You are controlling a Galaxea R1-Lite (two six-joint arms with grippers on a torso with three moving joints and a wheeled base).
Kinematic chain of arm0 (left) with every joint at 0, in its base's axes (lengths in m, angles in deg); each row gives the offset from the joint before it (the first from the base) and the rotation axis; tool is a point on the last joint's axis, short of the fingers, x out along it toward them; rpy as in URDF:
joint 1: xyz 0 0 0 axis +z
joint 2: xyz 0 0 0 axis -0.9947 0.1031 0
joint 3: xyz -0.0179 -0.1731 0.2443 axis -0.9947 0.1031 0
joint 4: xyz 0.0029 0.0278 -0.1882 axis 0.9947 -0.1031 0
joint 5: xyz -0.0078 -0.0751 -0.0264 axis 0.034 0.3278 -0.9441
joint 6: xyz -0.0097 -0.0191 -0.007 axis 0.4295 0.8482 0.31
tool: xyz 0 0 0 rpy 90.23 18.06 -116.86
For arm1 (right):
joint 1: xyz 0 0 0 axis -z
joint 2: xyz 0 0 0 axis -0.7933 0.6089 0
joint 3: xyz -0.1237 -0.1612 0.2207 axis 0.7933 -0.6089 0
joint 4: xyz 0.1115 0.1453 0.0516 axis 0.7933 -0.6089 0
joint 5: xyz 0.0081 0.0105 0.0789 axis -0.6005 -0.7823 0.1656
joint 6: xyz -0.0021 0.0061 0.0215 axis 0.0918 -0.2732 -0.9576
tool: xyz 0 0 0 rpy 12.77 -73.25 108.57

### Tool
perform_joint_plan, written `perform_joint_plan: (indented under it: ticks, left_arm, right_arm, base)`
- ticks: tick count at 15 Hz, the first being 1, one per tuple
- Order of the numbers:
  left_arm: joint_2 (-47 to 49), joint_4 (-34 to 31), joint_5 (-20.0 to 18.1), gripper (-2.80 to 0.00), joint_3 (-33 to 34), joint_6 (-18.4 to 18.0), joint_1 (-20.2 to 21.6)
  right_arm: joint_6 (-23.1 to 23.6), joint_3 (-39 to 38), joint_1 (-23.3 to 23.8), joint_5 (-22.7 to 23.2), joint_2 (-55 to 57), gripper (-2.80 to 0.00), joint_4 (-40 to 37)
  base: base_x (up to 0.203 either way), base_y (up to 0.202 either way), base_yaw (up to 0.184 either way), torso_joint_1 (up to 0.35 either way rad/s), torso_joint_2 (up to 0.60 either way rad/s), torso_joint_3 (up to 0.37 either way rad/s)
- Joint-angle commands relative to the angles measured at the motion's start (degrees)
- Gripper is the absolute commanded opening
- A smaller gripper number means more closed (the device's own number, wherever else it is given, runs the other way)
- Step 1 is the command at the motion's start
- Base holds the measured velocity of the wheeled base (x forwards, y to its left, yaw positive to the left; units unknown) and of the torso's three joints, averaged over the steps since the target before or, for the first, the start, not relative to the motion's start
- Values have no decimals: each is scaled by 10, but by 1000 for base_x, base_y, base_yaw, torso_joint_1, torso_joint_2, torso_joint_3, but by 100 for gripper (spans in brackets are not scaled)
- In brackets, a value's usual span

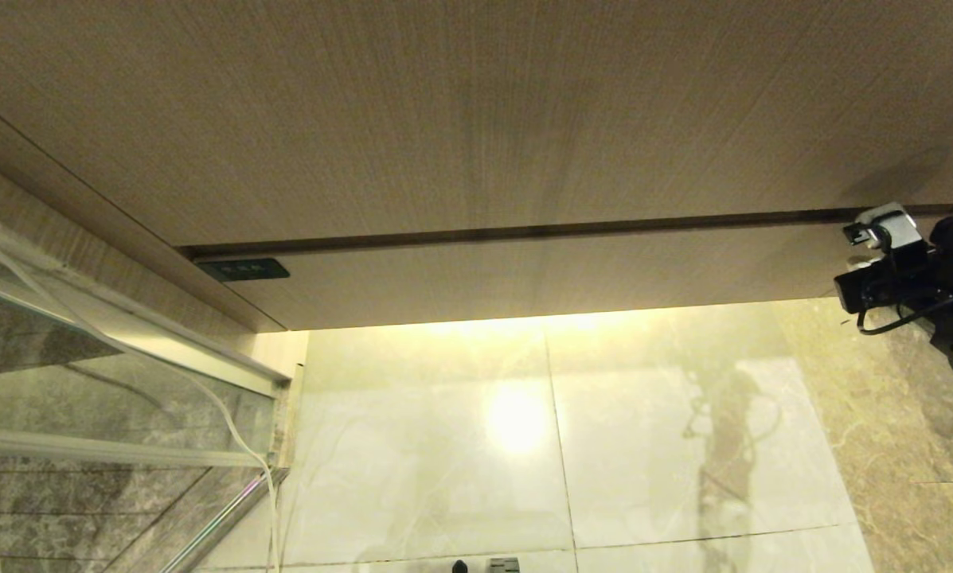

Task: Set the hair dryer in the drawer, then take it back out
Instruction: Pull open the drawer

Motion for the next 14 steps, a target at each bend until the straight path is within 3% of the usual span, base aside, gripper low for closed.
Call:
perform_joint_plan:
  ticks: [1, 5, 7, 12, 13, 14]
  left_arm:
    - [0, 0, 0, -280, -1, 0, 0]
    - [0, 0, 0, -280, 0, 0, 0]
    - [0, 0, 0, -280, 0, 0, 0]
    - [0, 0, 0, -280, 0, 0, 0]
    - [0, 0, 0, -280, 0, 0, 0]
    - [0, 0, 0, -280, 0, 0, 0]
  right_arm:
    - [11, -23, 0, 0, -51, -280, -73]
    - [109, -127, -5, 42, -206, -280, -245]
    - [168, -175, -23, 104, -290, -280, -296]
    - [333, -264, -125, 281, -457, -280, -340]
    - [343, -267, -144, 304, -476, -280, -355]
    - [356, -266, -173, 316, -483, 0, -368]
  base:
    - [0, 0, 0, 0, 0, 0]
    - [0, 0, 0, 0, 0, 0]
    - [0, 0, 0, 0, 0, 0]
    - [0, 0, 0, 0, 0, 0]
    - [0, 0, 0, 0, 0, 0]
    - [0, 0, 0, 0, 0, 0]
